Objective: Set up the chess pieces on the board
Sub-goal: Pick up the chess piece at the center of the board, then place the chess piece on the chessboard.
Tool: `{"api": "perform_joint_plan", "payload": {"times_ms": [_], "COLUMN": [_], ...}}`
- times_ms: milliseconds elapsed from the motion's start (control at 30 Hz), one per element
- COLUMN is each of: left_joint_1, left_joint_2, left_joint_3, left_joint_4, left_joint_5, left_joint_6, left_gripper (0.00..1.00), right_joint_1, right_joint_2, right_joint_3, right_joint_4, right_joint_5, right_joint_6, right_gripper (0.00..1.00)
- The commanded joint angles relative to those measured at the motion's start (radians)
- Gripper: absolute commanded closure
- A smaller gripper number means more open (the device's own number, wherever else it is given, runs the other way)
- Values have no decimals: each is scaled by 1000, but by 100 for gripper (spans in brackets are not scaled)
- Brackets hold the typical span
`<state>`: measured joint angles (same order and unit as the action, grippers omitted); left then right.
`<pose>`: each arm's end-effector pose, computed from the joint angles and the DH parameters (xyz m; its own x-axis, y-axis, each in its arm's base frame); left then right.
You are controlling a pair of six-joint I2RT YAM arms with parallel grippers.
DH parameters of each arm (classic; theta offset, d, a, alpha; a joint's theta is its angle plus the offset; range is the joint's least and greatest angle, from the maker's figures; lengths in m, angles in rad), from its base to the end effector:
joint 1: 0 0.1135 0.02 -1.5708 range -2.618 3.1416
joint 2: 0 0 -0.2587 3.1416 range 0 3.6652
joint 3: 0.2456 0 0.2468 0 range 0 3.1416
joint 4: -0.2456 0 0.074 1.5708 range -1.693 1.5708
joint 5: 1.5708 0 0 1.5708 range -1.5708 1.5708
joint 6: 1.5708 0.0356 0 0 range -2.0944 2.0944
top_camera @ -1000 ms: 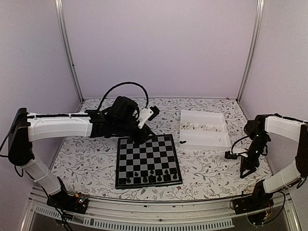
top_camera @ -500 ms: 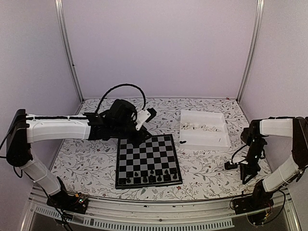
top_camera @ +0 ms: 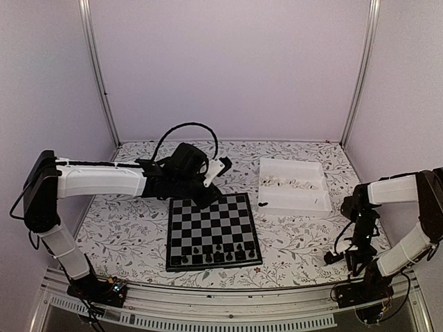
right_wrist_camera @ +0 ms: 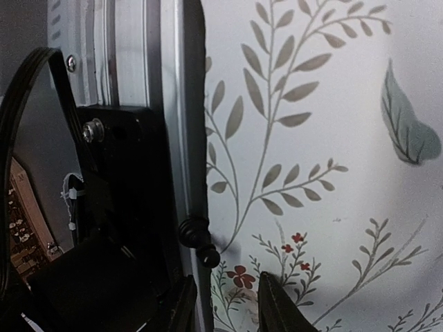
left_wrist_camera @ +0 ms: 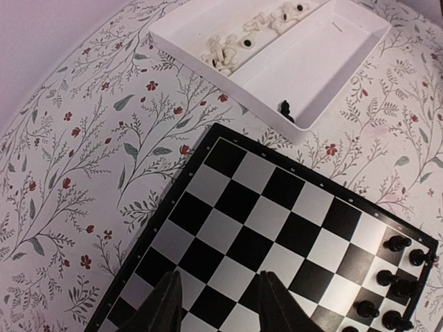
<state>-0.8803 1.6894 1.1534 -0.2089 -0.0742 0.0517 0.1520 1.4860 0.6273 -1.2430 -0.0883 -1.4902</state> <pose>0.2362 -0.2817 0.2255 -0.3932 0.5569 -0.7316 0.7554 0.6493 0.0882 0.1424 0.0250 0.1349 0.0377 -0.9987 -0.0350 -0.8582 -0.0503 0.5108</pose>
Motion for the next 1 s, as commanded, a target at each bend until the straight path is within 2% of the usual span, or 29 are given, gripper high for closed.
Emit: {"api": "perform_joint_plan", "payload": {"times_ms": [0,500,800,967], "left_joint_1": [14,14,14,16], "left_joint_2": [30,40,12,-22], "left_joint_3": [49,45,4,5], "left_joint_4": [-35,-38,-29,-53], "left_joint_5": [-12,-4,-6,-27], "left_joint_6": [-7,-17,-24,7], "left_gripper": [60,60,60,59], "right_joint_1": [43,130,155,160], "right_joint_2": [7,9,47,69], "right_joint_3": [-35,-40,0,187], "right_joint_4": [50,77,84,-25], "right_joint_5": [-42,-92,-113,-191], "right_joint_6": [-52,-19,32,81], "right_gripper": [66,68,91,94]}}
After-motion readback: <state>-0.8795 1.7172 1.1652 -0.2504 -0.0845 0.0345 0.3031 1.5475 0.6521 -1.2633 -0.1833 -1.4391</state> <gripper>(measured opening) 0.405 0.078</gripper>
